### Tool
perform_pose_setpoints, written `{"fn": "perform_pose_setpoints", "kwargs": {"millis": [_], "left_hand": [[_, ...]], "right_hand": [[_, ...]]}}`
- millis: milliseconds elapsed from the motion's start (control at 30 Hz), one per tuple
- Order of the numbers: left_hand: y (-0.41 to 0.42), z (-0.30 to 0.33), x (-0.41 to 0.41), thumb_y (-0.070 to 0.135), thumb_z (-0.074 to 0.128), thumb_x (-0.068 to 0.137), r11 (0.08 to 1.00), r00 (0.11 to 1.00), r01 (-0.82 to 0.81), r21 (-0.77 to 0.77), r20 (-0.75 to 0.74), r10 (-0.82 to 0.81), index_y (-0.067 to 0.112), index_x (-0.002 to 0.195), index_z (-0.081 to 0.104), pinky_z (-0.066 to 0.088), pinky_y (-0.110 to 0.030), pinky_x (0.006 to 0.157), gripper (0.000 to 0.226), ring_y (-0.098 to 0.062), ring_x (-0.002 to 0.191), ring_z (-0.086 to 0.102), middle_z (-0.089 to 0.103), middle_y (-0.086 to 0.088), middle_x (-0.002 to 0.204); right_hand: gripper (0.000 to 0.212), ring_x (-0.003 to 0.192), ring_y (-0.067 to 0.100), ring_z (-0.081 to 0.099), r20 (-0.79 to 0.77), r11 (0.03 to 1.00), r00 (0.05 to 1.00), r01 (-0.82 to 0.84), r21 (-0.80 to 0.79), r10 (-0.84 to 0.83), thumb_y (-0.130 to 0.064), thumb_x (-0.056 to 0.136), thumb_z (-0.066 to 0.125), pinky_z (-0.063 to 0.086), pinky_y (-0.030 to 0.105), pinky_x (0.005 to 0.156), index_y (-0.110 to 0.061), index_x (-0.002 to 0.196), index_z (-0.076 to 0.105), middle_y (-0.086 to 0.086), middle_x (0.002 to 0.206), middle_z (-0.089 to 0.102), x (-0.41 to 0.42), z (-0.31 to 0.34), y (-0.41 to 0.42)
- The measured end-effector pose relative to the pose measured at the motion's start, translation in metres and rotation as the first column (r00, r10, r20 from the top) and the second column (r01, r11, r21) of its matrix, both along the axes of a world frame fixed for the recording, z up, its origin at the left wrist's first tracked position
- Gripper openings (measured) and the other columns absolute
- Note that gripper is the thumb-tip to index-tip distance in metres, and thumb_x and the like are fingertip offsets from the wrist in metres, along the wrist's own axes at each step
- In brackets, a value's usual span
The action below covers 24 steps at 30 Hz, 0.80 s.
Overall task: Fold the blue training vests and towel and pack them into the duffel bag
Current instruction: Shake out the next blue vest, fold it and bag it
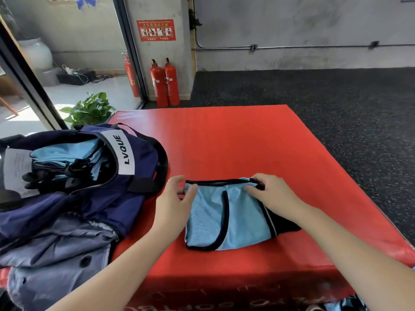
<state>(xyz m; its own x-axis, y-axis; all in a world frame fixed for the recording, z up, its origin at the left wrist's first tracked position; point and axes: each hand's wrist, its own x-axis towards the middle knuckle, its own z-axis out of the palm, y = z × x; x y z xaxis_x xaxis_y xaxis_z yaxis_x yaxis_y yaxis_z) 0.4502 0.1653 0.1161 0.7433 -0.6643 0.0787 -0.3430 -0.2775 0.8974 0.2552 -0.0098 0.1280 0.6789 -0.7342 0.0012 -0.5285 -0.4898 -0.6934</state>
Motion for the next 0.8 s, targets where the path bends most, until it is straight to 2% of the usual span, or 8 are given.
{"fn": "perform_pose_setpoints", "kwargs": {"millis": [133, 233, 367, 467, 533, 633, 733, 800], "left_hand": [[0.006, -0.019, -0.011, 0.026, 0.072, 0.090, 0.992, 0.999, 0.043, 0.115, 0.012, -0.045, 0.027, 0.147, 0.034, 0.042, -0.007, 0.065, 0.068, 0.005, 0.081, 0.060, 0.060, 0.017, 0.104], [0.015, -0.027, -0.012, 0.018, 0.070, 0.089, 0.992, 0.993, 0.066, 0.109, 0.089, -0.076, 0.032, 0.145, 0.034, 0.041, -0.006, 0.066, 0.067, 0.007, 0.081, 0.060, 0.058, 0.021, 0.108], [0.020, -0.032, -0.008, 0.017, 0.070, 0.087, 0.991, 0.987, 0.064, 0.115, 0.142, -0.080, 0.046, 0.129, 0.043, 0.043, -0.018, 0.068, 0.057, -0.003, 0.073, 0.060, 0.059, 0.024, 0.102], [0.024, -0.037, -0.005, 0.016, 0.070, 0.088, 0.990, 0.977, 0.080, 0.114, 0.190, -0.101, 0.039, 0.129, 0.051, 0.045, -0.018, 0.068, 0.051, -0.006, 0.066, 0.059, 0.061, 0.019, 0.100], [0.027, -0.038, -0.003, 0.015, 0.069, 0.089, 0.988, 0.969, 0.088, 0.129, 0.217, -0.115, 0.035, 0.126, 0.055, 0.041, -0.012, 0.061, 0.044, -0.007, 0.062, 0.056, 0.060, 0.017, 0.100], [0.029, -0.039, 0.004, 0.020, 0.067, 0.091, 0.979, 0.952, 0.077, 0.189, 0.278, -0.128, 0.037, 0.122, 0.056, 0.045, -0.013, 0.063, 0.037, -0.003, 0.073, 0.057, 0.059, 0.018, 0.106], [0.030, -0.034, 0.009, 0.024, 0.065, 0.091, 0.972, 0.931, 0.052, 0.231, 0.342, -0.131, 0.037, 0.120, 0.056, 0.053, -0.035, 0.073, 0.033, -0.005, 0.073, 0.058, 0.053, 0.019, 0.119], [0.025, -0.030, 0.012, 0.022, 0.064, 0.091, 0.967, 0.903, 0.063, 0.247, 0.399, -0.161, 0.032, 0.123, 0.057, 0.054, -0.038, 0.075, 0.034, -0.013, 0.082, 0.062, 0.047, 0.014, 0.129]], "right_hand": [[0.019, 0.079, 0.011, 0.061, -0.099, 0.998, 0.995, 0.005, -0.061, -0.011, -0.039, 0.096, 0.062, 0.045, 0.027, 0.065, -0.021, 0.089, 0.066, -0.005, 0.083, 0.067, 0.009, -0.013, -0.010], [0.019, 0.074, 0.012, 0.061, -0.119, 0.996, 0.993, -0.009, -0.090, -0.001, -0.038, 0.096, 0.062, 0.045, 0.029, 0.063, -0.022, 0.087, 0.066, -0.004, 0.080, 0.066, 0.013, -0.016, -0.011], [0.021, 0.070, 0.019, 0.060, -0.159, 0.990, 0.987, -0.008, -0.143, -0.015, -0.035, 0.095, 0.063, 0.045, 0.031, 0.060, -0.018, 0.083, 0.064, 0.000, 0.074, 0.064, 0.018, -0.017, -0.010], [0.016, 0.069, 0.016, 0.060, -0.111, 0.987, 0.993, 0.017, -0.163, -0.035, -0.031, 0.095, 0.064, 0.044, 0.027, 0.059, -0.017, 0.089, 0.065, 0.000, 0.072, 0.064, 0.019, -0.015, -0.004], [0.014, 0.075, 0.012, 0.060, -0.099, 0.982, 0.994, 0.021, -0.186, -0.040, -0.033, 0.094, 0.066, 0.047, 0.025, 0.064, -0.020, 0.098, 0.064, -0.004, 0.081, 0.065, 0.018, -0.013, 0.000], [0.031, 0.103, 0.012, 0.057, -0.121, 0.967, 0.991, 0.016, -0.256, -0.049, -0.039, 0.094, 0.066, 0.049, 0.032, 0.090, -0.023, 0.119, 0.059, -0.007, 0.111, 0.061, 0.014, -0.011, 0.006], [0.040, 0.117, 0.011, 0.048, -0.044, 0.937, 0.998, 0.028, -0.347, -0.046, -0.039, 0.094, 0.066, 0.043, 0.029, 0.100, -0.022, 0.129, 0.056, -0.009, 0.125, 0.053, 0.009, -0.006, 0.024], [0.037, 0.112, 0.005, 0.048, 0.024, 0.932, 0.999, 0.031, -0.361, -0.024, -0.039, 0.094, 0.065, 0.042, 0.024, 0.096, -0.023, 0.127, 0.057, -0.013, 0.122, 0.053, 0.006, -0.002, 0.042]]}}
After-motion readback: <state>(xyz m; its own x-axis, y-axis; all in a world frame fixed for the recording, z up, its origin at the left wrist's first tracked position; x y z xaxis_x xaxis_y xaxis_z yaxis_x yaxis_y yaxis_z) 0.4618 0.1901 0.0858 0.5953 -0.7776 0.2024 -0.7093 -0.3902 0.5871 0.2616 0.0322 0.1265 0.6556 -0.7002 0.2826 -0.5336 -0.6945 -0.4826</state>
